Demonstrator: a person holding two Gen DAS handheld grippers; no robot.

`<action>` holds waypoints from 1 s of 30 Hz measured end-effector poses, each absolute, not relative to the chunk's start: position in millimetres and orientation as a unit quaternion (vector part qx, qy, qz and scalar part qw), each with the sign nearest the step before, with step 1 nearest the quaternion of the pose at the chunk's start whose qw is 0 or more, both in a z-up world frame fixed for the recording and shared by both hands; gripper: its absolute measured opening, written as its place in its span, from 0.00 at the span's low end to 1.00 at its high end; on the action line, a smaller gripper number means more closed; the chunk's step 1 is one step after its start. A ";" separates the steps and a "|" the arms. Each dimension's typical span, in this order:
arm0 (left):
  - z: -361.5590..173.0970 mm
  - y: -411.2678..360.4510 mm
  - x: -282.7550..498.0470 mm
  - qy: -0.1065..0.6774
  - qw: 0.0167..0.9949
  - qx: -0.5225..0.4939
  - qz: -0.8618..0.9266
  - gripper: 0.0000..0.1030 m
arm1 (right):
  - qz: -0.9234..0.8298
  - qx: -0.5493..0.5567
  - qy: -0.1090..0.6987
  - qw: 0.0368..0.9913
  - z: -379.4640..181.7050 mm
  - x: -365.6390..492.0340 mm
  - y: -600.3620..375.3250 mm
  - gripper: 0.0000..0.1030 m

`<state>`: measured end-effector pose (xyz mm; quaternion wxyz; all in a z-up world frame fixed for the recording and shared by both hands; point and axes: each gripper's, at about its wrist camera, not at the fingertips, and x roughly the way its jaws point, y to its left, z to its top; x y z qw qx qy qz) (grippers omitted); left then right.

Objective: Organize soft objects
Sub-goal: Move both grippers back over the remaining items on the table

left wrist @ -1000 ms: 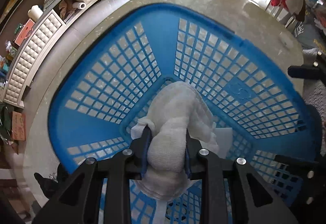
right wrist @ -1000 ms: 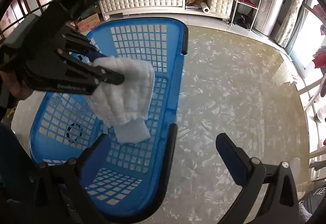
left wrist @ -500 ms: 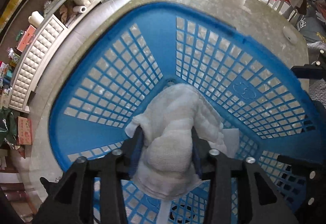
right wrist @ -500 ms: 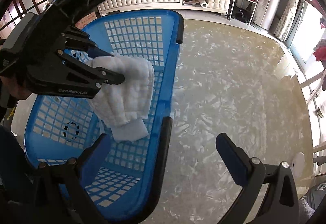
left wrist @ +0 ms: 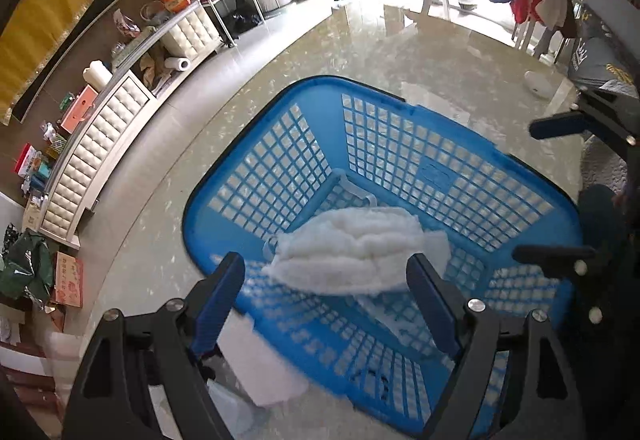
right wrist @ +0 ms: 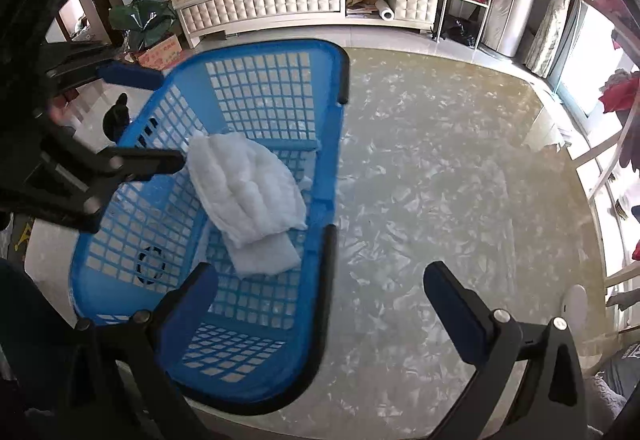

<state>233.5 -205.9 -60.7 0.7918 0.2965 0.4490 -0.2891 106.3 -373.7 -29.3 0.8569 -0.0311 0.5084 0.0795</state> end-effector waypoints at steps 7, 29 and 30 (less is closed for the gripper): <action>-38.1 -162.7 199.3 0.433 0.809 0.264 -0.296 0.80 | 0.082 -0.052 0.497 0.862 -7.5 95.1 -340.5 1.00; -34.5 4.9 169.0 0.412 0.865 0.167 -0.233 1.00 | 0.124 -0.110 0.477 0.863 8.1 111.0 -218.8 1.00; -37.3 14.6 169.7 0.419 0.864 0.153 -0.234 1.00 | 0.126 -0.114 0.477 0.863 6.5 113.1 -212.9 1.00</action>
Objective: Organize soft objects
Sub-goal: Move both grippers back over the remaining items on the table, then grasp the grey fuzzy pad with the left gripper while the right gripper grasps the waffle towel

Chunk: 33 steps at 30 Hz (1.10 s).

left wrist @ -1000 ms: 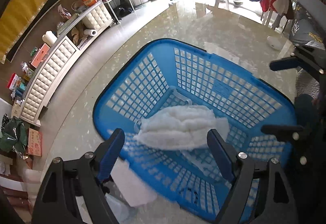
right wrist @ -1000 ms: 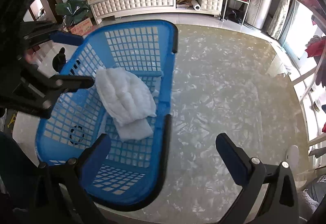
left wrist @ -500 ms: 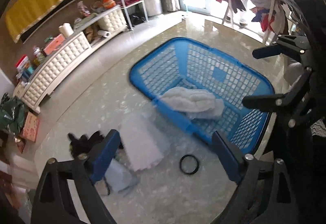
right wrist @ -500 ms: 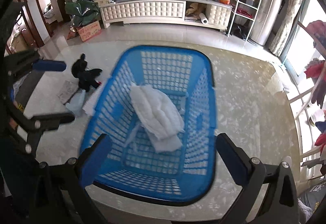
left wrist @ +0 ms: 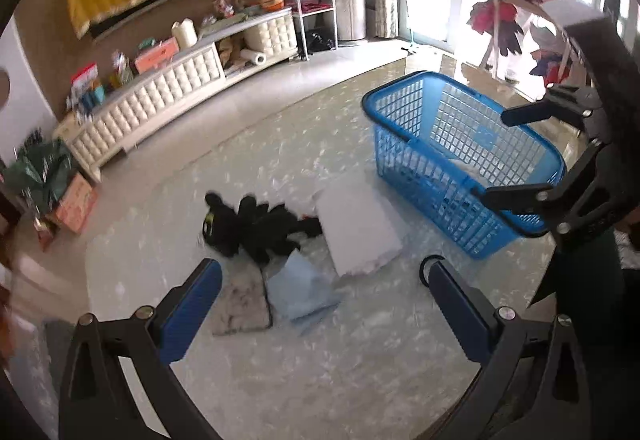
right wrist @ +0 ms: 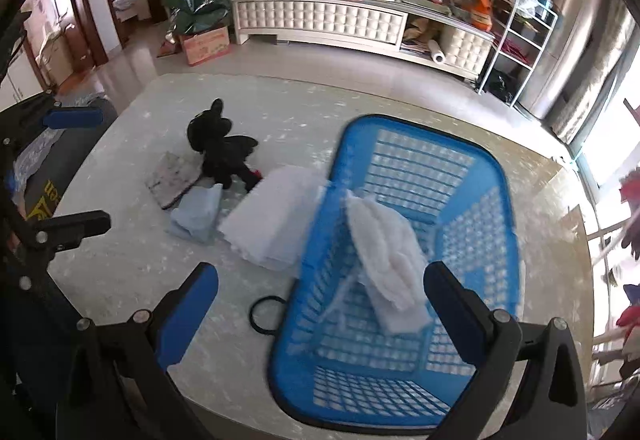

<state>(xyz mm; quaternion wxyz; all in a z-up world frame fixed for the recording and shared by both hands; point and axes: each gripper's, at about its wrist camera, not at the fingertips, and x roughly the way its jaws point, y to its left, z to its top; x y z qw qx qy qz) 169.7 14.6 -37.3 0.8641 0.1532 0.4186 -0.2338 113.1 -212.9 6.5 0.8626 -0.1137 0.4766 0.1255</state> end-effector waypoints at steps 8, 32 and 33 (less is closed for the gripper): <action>-66.5 74.8 166.2 0.445 0.866 0.108 -0.202 1.00 | 0.142 -0.114 0.485 0.855 -11.3 136.2 -163.3 1.00; -165.7 153.5 237.5 0.517 0.845 0.042 -0.129 1.00 | 0.109 -0.136 0.544 0.821 -91.8 184.0 -93.9 1.00; -170.3 155.1 241.4 0.522 0.842 0.037 -0.127 1.00 | 0.096 -0.136 0.544 0.823 -94.8 186.4 -95.5 1.00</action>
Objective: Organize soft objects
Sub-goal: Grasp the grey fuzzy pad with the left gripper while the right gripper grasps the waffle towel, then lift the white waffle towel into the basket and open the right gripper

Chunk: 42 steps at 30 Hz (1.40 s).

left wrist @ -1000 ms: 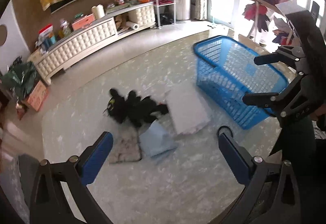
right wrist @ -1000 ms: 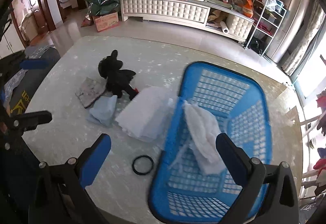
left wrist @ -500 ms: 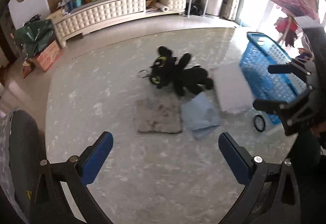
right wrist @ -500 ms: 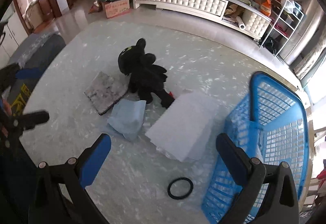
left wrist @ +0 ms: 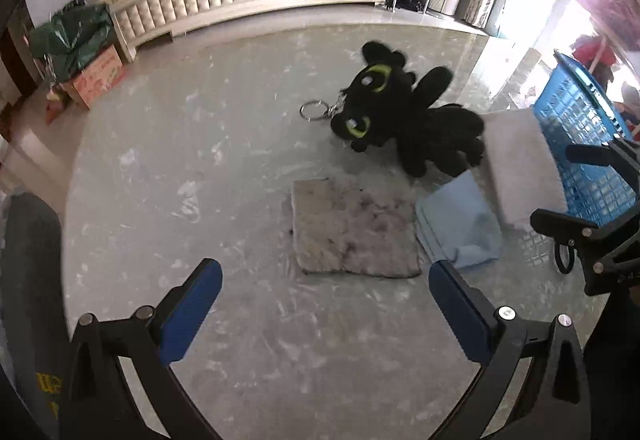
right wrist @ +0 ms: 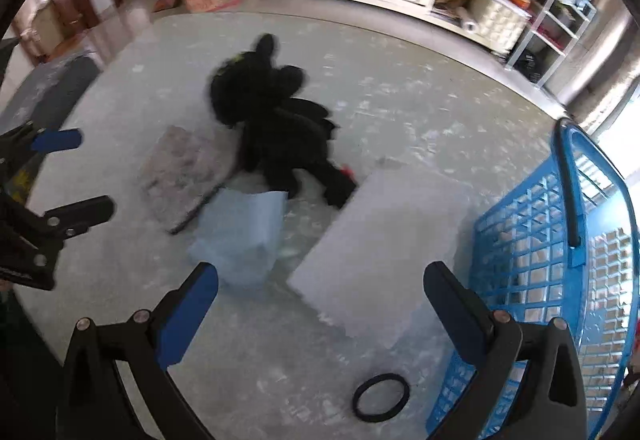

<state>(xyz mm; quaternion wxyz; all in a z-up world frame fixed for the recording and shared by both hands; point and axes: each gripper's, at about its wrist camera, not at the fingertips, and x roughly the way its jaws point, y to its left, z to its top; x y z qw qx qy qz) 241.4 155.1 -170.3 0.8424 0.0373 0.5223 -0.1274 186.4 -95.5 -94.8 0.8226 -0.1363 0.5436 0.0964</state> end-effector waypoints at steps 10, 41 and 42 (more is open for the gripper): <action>-204.4 155.6 268.8 0.548 0.829 0.030 -0.110 1.00 | 0.052 -0.104 0.558 0.821 -115.0 203.5 -115.3 0.99; -199.0 132.9 258.4 0.557 0.821 0.024 -0.125 0.18 | 0.090 -0.100 0.555 0.821 -137.3 194.2 -127.9 0.40; -196.4 129.1 254.7 0.556 0.821 0.022 -0.128 0.17 | 0.090 -0.096 0.556 0.821 -135.6 192.4 -128.5 0.34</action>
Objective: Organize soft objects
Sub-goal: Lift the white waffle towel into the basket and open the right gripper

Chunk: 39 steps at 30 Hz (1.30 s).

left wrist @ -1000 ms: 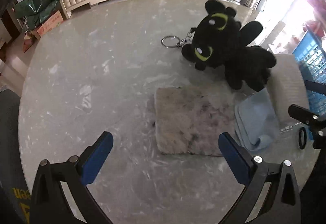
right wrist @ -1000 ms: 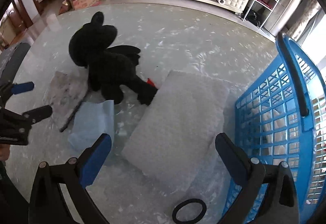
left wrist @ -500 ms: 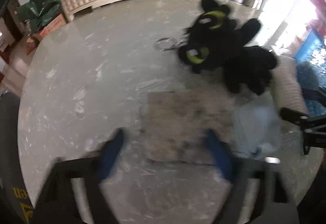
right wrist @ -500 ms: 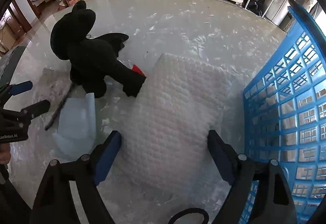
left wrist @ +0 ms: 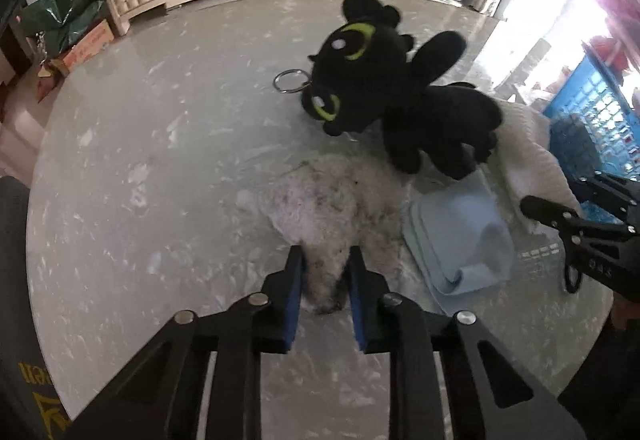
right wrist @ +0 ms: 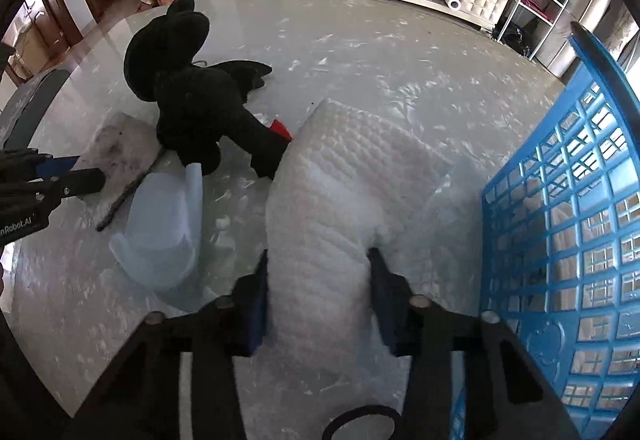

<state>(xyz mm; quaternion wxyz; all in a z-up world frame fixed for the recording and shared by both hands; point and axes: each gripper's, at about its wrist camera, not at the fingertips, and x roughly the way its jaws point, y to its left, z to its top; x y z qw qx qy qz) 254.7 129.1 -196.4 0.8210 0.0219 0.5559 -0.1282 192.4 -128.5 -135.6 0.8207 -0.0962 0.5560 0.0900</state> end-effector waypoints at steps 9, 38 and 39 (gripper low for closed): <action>-155.9 129.5 211.9 0.521 0.837 0.024 -0.165 0.16 | 0.106 -0.081 0.548 0.826 -104.4 165.3 -117.4 0.28; -68.3 25.3 170.8 0.439 0.858 0.066 -0.259 0.16 | 0.134 -0.100 0.490 0.855 -7.5 121.1 -171.9 0.28; -66.8 21.0 171.6 0.437 0.859 0.068 -0.258 0.16 | 0.135 -0.103 0.489 0.856 -5.4 119.0 -176.5 0.28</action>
